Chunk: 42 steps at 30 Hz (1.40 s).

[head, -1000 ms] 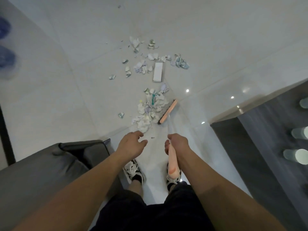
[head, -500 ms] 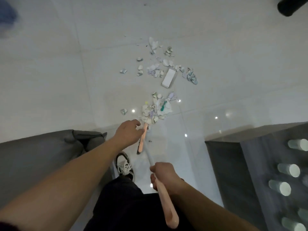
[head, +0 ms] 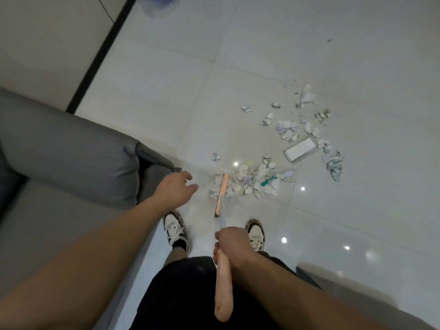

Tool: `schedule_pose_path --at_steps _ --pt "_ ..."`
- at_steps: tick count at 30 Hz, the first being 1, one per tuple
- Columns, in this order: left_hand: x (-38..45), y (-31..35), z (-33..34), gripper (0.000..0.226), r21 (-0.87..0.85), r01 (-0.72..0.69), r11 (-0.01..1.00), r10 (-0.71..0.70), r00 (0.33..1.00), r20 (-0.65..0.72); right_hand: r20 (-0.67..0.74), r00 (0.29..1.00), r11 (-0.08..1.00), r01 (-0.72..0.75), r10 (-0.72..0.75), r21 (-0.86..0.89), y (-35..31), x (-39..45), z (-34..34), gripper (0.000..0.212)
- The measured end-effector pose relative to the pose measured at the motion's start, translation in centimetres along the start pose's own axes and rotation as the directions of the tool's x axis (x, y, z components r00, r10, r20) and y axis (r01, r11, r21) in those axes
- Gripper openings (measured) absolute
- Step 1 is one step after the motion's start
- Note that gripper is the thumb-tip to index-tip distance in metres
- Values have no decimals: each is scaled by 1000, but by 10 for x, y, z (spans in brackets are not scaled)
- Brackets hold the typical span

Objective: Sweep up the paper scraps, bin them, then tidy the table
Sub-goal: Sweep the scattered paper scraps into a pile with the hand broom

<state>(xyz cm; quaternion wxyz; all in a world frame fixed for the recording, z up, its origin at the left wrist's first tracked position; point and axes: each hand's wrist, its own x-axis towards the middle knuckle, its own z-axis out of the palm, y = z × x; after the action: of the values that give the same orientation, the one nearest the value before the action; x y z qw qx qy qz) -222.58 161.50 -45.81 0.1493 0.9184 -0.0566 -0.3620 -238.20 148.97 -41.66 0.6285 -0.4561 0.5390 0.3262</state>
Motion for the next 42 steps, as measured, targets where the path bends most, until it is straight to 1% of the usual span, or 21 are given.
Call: schedule_pose_path --at_steps 2,4,7,9,12,16,19,21,23,27,31,33,36,38,40,42 --pt "-19 17 15 48 -18 1 1000 0 1000 13 20 998 997 -64 64 31 1 -2 -19 17" --pt "-37 30 29 47 -68 2 998 -3 1000 -15 29 997 997 -65 66 -50 2 -1 -33 24" --pt "-55 41 47 44 -130 32 991 -36 999 -31 42 995 995 -91 93 -40 1 -3 -42 31" --pt "-65 40 57 44 -154 61 986 -64 998 -20 35 995 994 -90 92 -54 1 -3 -43 29" --pt "-79 31 69 42 -189 103 977 -108 994 -19 47 995 989 -77 83 -123 5 -2 -42 24" --pt "-98 13 82 44 -237 151 960 -165 985 -40 123 987 973 -72 100 -219 13 8 -37 16" --pt "-112 -2 89 44 -269 200 942 -221 974 -52 151 980 955 -83 130 -285 17 33 -30 6" --pt "-121 -12 94 42 -271 236 933 -257 965 -45 165 974 940 -96 157 -327 18 51 -32 10" --pt "-126 -19 97 40 -270 262 927 -280 960 -30 150 975 937 -108 165 -333 18 68 -44 15" --pt "-126 -25 101 42 -270 302 914 -316 949 -8 54 989 924 -107 136 -367 13 83 -81 11" --pt "-113 -9 100 42 -275 275 921 -287 958 -1 -42 988 927 -151 146 -343 -6 80 -137 14" --pt "-104 5 98 43 -261 244 934 -252 968 3 -83 988 925 -149 128 -350 -18 76 -164 17" --pt "-89 26 91 43 -266 190 945 -198 980 -5 -147 988 911 -103 47 -400 -36 75 -192 22" --pt "-79 38 84 43 -239 160 958 -167 986 -11 -191 981 903 -65 -19 -424 -46 75 -203 22" --pt "-72 47 78 43 -227 141 964 -145 989 -2 -212 975 907 -29 -68 -421 -55 74 -210 19" --pt "-65 55 73 42 -222 128 967 -130 992 4 -218 969 903 14 -119 -429 -60 72 -213 11"
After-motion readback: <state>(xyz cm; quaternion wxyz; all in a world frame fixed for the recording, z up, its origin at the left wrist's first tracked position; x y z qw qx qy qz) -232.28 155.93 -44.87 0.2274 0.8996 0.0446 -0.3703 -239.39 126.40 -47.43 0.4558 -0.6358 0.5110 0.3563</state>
